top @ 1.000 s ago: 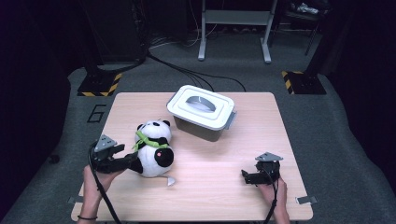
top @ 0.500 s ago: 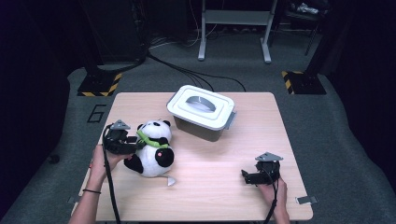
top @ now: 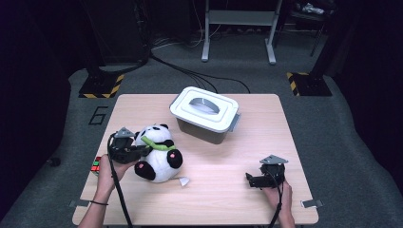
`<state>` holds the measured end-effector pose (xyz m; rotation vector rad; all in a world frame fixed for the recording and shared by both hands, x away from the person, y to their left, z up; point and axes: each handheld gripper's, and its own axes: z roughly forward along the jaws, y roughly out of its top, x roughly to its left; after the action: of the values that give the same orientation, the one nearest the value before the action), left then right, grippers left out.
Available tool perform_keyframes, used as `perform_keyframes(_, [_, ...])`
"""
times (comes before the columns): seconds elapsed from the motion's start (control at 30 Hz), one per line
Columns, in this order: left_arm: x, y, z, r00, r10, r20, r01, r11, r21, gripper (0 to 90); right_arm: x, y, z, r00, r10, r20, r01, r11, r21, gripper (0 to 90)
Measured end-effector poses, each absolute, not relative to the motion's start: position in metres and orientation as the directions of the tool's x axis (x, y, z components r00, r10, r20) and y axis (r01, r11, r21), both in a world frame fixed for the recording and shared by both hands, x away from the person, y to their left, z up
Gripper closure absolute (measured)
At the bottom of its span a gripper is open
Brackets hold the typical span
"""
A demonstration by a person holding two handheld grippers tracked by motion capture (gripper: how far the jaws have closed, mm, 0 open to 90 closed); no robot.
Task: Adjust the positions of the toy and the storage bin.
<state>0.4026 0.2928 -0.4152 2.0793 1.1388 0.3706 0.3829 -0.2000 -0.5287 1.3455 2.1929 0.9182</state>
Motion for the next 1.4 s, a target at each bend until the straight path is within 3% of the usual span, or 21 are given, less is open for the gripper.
perform_keyframes(0.23, [0.399, 0.291, -0.400, 0.565, 0.824, 0.033, 0.557, -0.411, 0.722, 31.8, 0.383, -0.200, -0.529, -0.452, 0.892, -0.002, 0.624, 0.317, 0.714, 0.3])
perform_keyframes(0.43, [0.416, 0.282, -0.386, 0.682, 0.728, 0.061, 0.456, -0.489, 0.744, 19.4, 0.383, -0.200, -0.529, -0.452, 0.892, -0.003, 0.623, 0.318, 0.714, 0.3])
perform_keyframes(0.5, [0.427, 0.277, -0.387, 0.721, 0.691, 0.051, 0.453, -0.526, 0.719, 20.2, 0.383, -0.200, -0.529, -0.450, 0.893, 0.000, 0.625, 0.316, 0.714, 0.3])
perform_keyframes(0.67, [0.445, 0.271, -0.403, 0.789, 0.612, 0.042, 0.455, -0.630, 0.629, 36.3, 0.383, -0.200, -0.529, -0.452, 0.892, -0.003, 0.623, 0.318, 0.715, 0.4])
perform_keyframes(1.07, [0.443, 0.278, -0.417, 0.841, 0.539, -0.039, 0.439, -0.640, 0.631, 66.5, 0.383, -0.200, -0.529, -0.452, 0.892, -0.003, 0.623, 0.318, 0.714, 0.4])
perform_keyframes(1.4, [0.437, 0.273, -0.421, 0.840, 0.543, -0.021, 0.431, -0.642, 0.634, 75.1, 0.383, -0.200, -0.529, -0.451, 0.892, -0.003, 0.623, 0.317, 0.715, 0.4])
